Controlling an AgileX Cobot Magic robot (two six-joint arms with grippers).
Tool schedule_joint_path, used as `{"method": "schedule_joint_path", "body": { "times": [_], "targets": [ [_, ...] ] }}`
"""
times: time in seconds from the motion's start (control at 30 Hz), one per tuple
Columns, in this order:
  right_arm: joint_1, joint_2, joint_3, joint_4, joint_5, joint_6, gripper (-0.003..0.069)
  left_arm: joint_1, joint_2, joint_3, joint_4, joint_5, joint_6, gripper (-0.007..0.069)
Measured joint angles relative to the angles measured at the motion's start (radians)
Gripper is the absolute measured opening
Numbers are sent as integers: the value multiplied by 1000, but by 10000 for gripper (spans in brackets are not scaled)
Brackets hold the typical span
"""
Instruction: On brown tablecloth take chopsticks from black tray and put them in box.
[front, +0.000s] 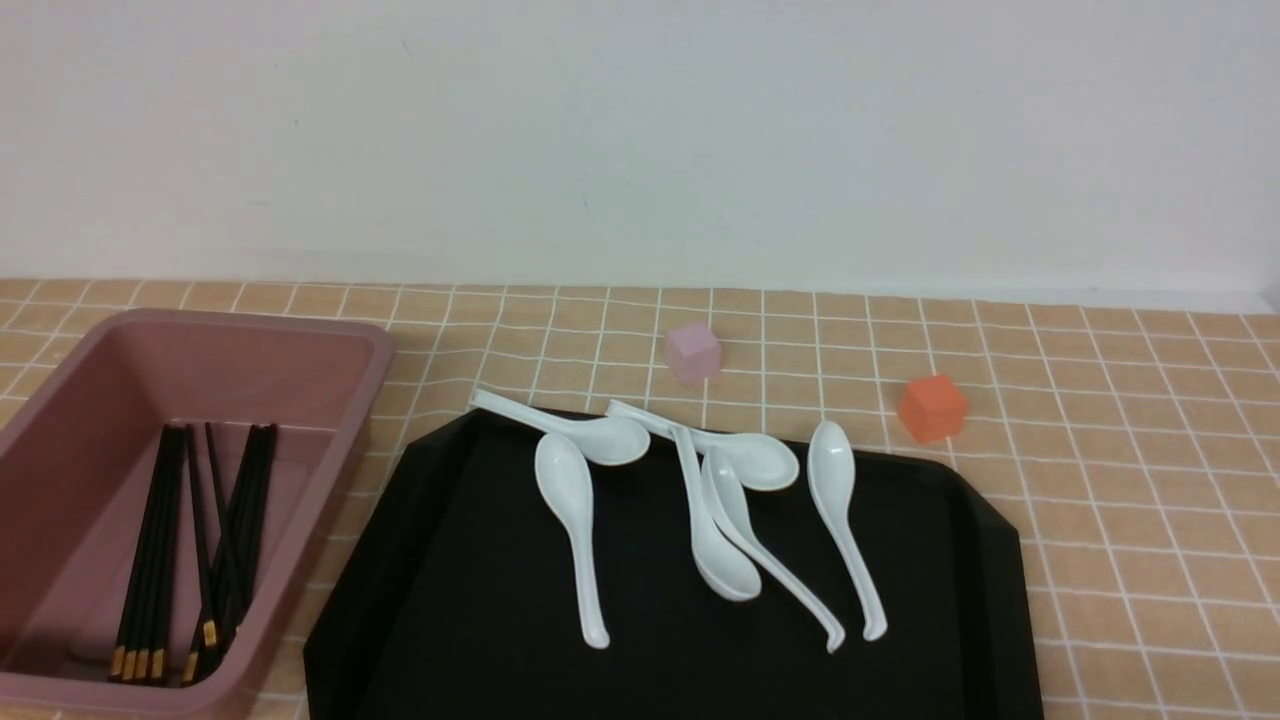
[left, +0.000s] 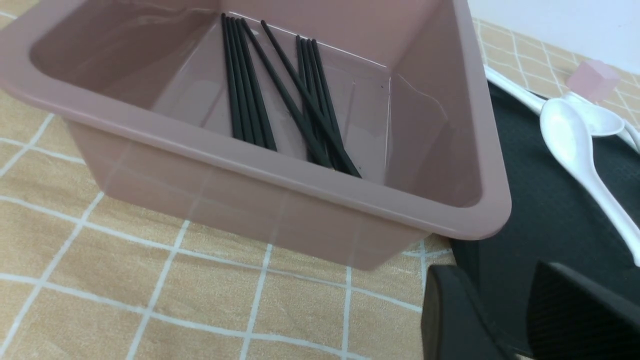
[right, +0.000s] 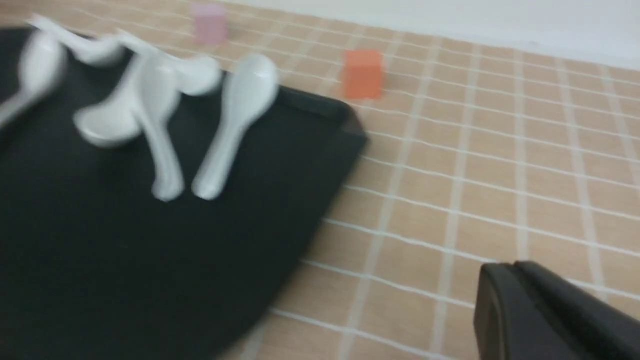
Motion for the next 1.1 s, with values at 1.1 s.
{"method": "schedule_joint_path", "body": {
  "times": [1.1],
  "targets": [
    [-143, 0, -2, -18, 10, 0, 76, 0, 0, 0, 0, 0, 0, 239]
  ]
}}
